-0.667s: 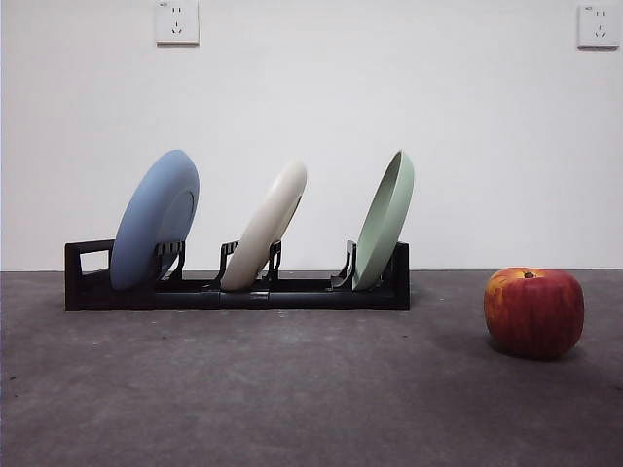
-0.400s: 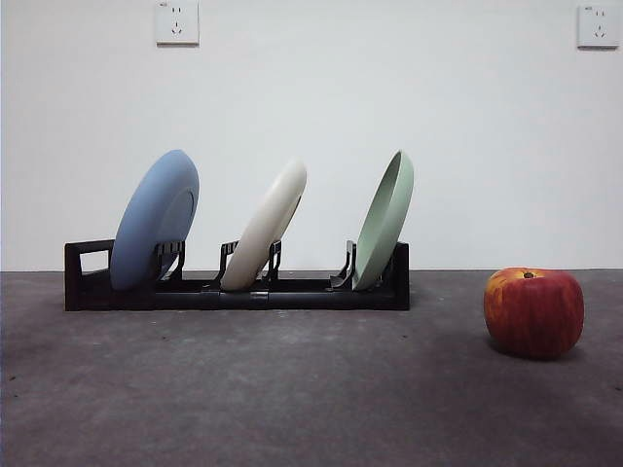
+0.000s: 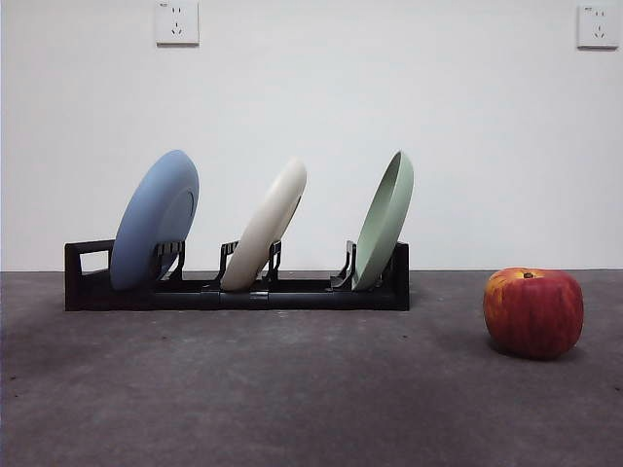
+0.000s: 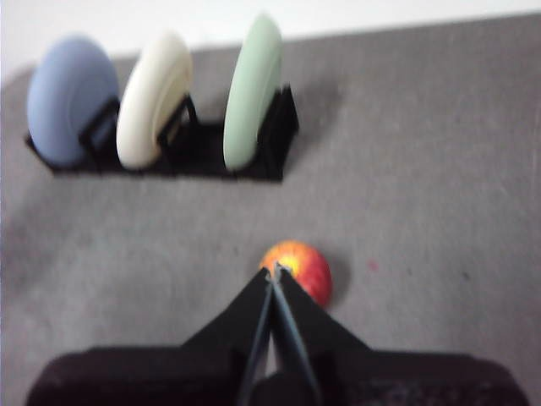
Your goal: Take the yellow plate from the plate rack,put the plate on the table,take the apple from the table,put the apple in the plate
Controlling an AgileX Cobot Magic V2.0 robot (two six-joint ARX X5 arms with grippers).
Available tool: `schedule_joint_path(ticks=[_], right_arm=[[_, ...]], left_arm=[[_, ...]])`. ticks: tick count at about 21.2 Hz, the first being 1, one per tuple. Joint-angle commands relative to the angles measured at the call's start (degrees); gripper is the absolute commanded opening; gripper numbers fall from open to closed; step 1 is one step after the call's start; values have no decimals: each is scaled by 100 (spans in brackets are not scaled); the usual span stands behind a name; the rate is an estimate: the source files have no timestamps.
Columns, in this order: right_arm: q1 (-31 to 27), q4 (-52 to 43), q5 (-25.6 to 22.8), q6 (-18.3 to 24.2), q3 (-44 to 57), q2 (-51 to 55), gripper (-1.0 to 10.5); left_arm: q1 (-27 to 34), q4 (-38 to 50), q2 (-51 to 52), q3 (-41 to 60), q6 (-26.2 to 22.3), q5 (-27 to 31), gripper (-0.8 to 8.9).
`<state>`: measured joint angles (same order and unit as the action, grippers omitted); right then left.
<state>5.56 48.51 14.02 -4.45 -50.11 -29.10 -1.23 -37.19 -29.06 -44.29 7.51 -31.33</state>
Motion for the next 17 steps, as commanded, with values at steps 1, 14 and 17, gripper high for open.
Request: schedule_joint_path(ticks=[1,14,17], right_arm=[[4,496,127,518,-435,-313,-11],[4,1156,470,901,-1115,-824,392],[4,1163,470,898,-1115,-824,551]], left_arm=[[11,-446,-216,-393,-444,-66,-6],[-149,-839,-514,-841,-529,-374,372],[-149,-815,-562,-844,-492,-601,574]])
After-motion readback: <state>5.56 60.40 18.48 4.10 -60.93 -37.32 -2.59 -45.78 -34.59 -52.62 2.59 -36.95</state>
